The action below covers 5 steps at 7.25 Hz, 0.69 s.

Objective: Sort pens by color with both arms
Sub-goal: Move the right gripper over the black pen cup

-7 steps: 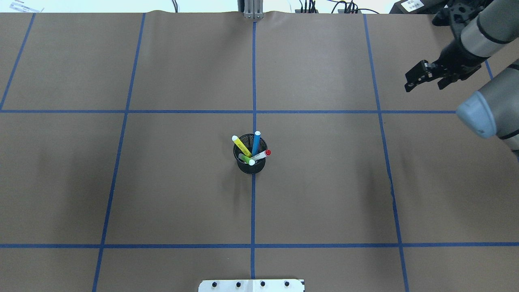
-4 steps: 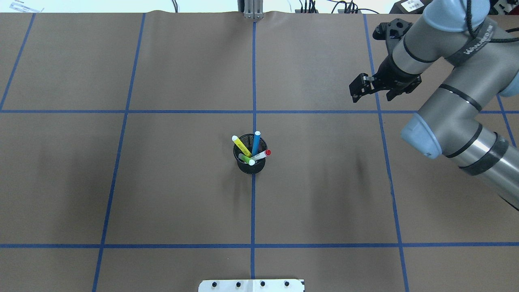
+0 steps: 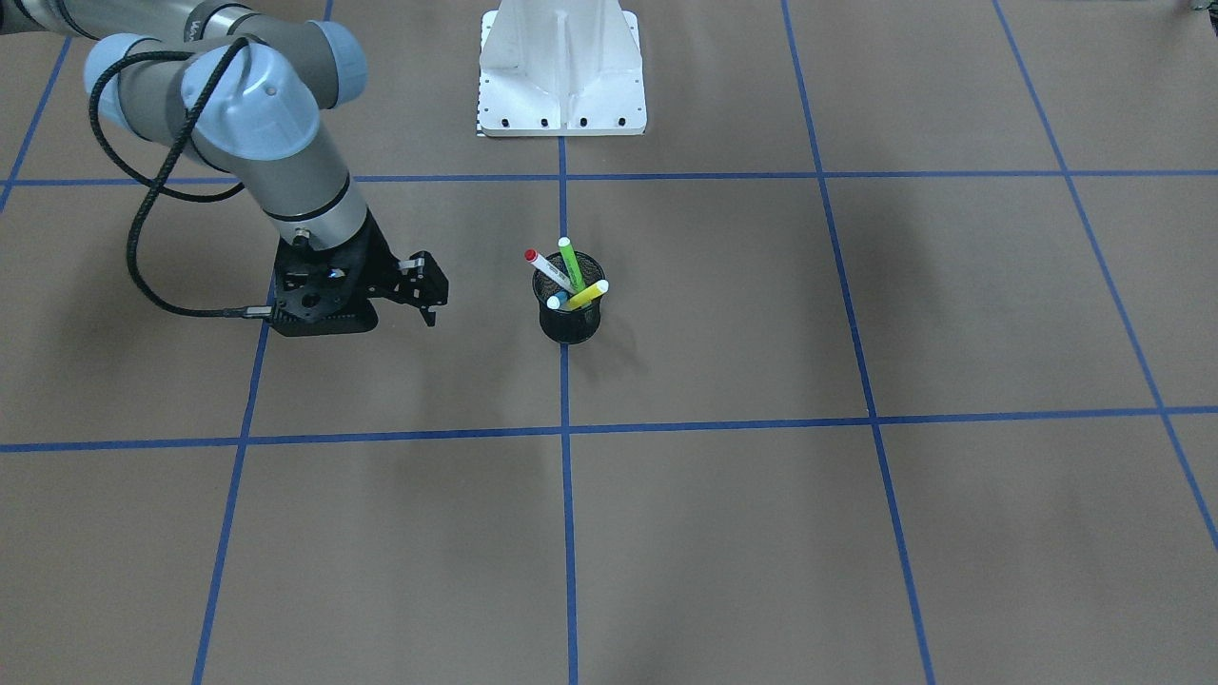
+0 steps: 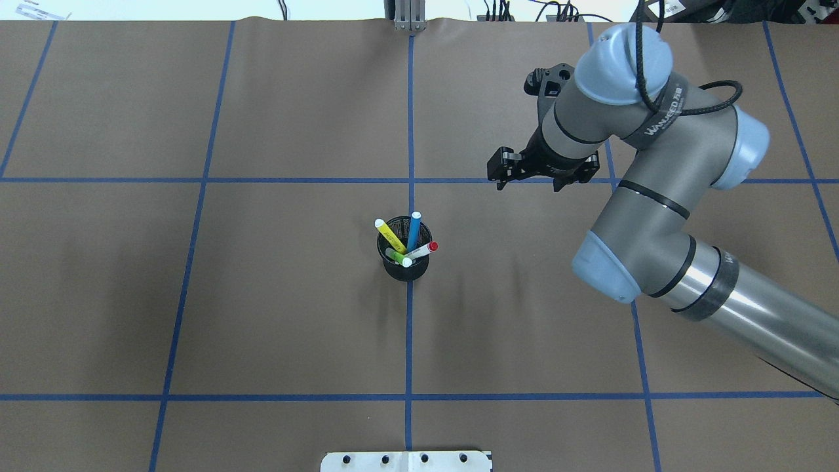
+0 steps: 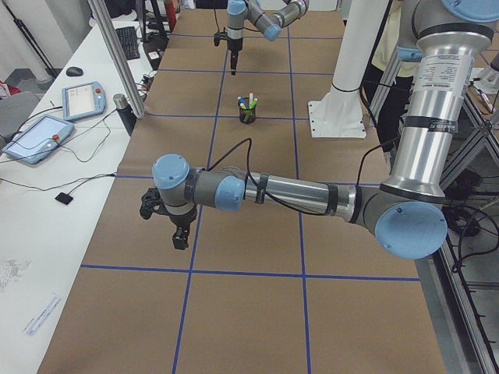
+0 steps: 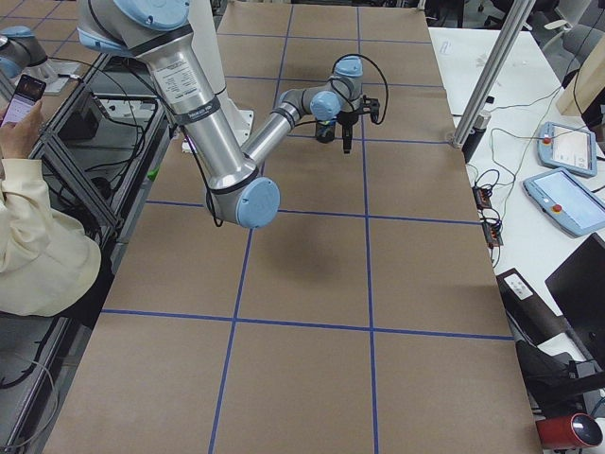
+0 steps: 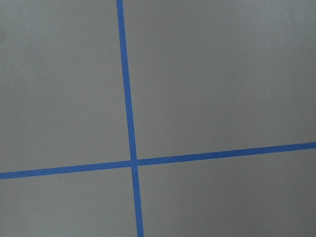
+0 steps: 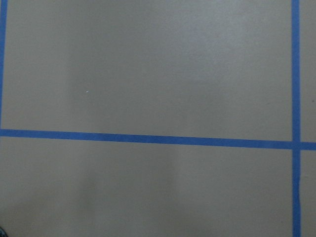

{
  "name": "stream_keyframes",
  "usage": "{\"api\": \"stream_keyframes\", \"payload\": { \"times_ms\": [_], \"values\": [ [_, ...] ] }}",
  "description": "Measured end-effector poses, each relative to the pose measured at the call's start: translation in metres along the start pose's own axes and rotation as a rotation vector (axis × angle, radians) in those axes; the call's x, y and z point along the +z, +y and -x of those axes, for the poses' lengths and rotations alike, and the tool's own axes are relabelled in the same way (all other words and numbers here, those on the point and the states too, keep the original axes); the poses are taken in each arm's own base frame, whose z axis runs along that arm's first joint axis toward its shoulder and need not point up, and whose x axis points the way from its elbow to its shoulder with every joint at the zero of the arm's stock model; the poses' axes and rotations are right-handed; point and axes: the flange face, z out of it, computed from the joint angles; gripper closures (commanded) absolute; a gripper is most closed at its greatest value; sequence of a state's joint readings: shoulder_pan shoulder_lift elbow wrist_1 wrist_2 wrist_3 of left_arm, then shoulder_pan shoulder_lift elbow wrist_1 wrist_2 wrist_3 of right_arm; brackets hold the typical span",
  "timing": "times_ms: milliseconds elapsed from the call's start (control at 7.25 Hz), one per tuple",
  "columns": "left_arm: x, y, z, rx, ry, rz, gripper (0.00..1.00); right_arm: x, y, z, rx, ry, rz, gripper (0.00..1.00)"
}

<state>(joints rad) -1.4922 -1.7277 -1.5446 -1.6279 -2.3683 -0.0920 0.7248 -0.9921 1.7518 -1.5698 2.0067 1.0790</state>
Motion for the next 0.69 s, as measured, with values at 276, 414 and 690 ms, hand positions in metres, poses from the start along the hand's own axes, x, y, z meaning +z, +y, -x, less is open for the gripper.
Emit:
{"api": "stream_keyframes", "payload": {
  "times_ms": [276,414,690],
  "values": [
    [0.001,0.001,0.001,0.001,0.000,-0.001,0.00,0.004,0.015,0.045,0.036,-0.012,-0.017,0.01],
    [0.001,0.002,0.001,0.001,0.000,-0.001,0.00,0.004,0.019,0.069,0.055,-0.019,-0.024,0.01],
    [0.001,0.003,0.002,0.001,0.000,-0.001,0.00,0.004,0.028,0.116,0.081,-0.012,-0.031,0.03]
  ]
}}
